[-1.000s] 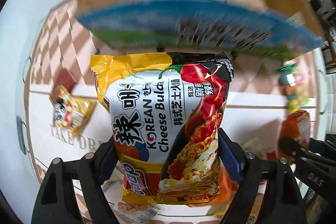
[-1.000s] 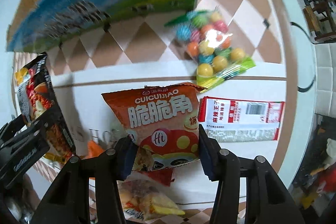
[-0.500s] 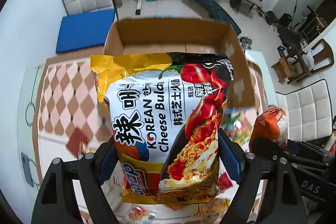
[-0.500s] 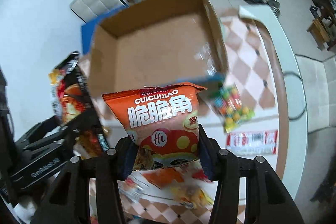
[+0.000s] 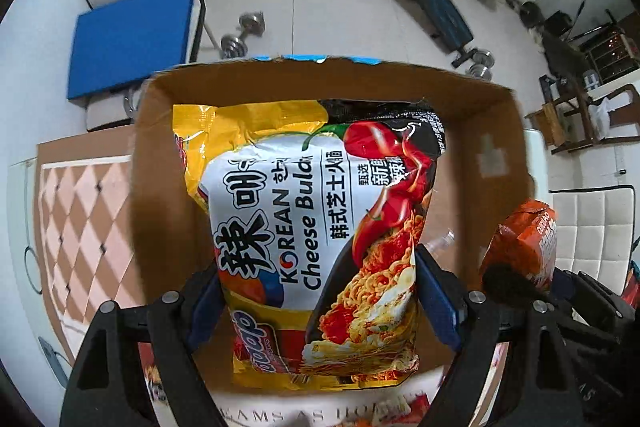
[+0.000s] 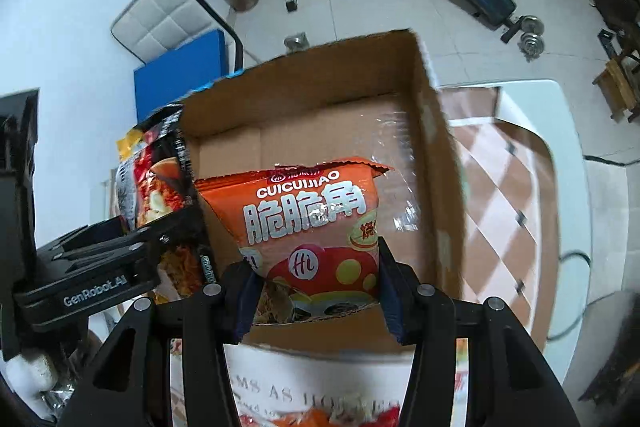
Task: Organize snacks
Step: 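Lift both held packs over the box rim and lower them inside, then open both tools to drop the packs in the box and withdraw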
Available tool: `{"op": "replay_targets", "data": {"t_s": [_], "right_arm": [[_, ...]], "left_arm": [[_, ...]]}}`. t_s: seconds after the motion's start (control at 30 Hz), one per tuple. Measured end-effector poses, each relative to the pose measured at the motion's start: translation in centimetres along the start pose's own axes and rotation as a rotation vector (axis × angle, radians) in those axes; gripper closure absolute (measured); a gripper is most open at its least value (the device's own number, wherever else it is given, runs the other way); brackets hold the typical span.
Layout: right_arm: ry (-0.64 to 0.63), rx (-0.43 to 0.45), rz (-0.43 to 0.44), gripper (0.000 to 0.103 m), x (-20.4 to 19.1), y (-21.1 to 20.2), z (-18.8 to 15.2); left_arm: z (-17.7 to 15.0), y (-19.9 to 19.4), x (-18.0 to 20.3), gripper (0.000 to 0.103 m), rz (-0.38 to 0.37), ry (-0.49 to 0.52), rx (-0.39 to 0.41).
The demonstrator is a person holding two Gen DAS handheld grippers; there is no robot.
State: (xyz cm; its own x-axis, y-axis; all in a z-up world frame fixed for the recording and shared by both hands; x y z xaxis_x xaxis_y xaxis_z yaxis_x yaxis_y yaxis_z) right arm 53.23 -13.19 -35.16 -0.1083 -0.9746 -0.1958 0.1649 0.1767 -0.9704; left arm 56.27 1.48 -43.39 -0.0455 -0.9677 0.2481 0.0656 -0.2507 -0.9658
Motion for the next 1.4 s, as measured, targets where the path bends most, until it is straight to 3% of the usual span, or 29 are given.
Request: {"op": "replay_targets", "data": {"t_s": [0.2,0.47,0.53,0.63,0.8,1.1,1.27,1.4], "right_arm": [[-0.020,-0.068,-0.035,0.049,0.2,7.2,3.4],[-0.058,-0.132,-0.048,0.047,-0.4,11.5,5.3],[-0.074,-0.141,-0.064,0.031,-0.3,11.9,5.6],[-0.077,-0.165,-0.038,0.024,-0.8,12.0,5.5],[-0.138,-0.169,-0.086,0.012,-2.3,11.6,4.8],[-0.140,-0.087,-0.138,0.010,-3.2,7.1,2.2],[-0.145,-0.002,-0.169,0.009,-2.6,3.4,-0.1],[-0.122,0.043,-0.143,0.008,-2.0,-0.1,-2.4]], "left_arm": [[2.7,5.6,-1.4,0.018,-0.009,-0.019,-0.086],[4.0,7.3,-1.9,0.018,0.014,-0.021,-0.085],[4.0,7.1,-2.2,0.016,0.010,-0.038,-0.083],[4.1,6.4,-2.1,0.008,-0.021,-0.050,-0.071],[4.4,4.7,-1.9,0.008,-0.019,-0.039,-0.039],[2.9,-1.6,-1.7,0.008,-0.003,-0.034,0.140],[-0.2,-5.0,-1.6,0.008,-0.022,-0.062,0.206],[-3.6,-7.8,-1.7,0.008,-0.017,-0.075,0.250]]}}
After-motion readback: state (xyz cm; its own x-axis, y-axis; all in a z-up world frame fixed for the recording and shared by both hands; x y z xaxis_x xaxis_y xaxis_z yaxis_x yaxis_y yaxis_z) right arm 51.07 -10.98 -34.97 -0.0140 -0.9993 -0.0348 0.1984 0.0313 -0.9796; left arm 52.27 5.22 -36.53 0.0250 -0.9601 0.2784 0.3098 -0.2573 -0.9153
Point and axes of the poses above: each gripper's, at about its wrist camera, not at the fingertips, and y roughly the way its jaws point, x to its right, z to its top, the point moved 10 cm from there along y, roughly the way its jaws point, and after that the axes turned 7 degrees about -z, right-handed, at the moved point
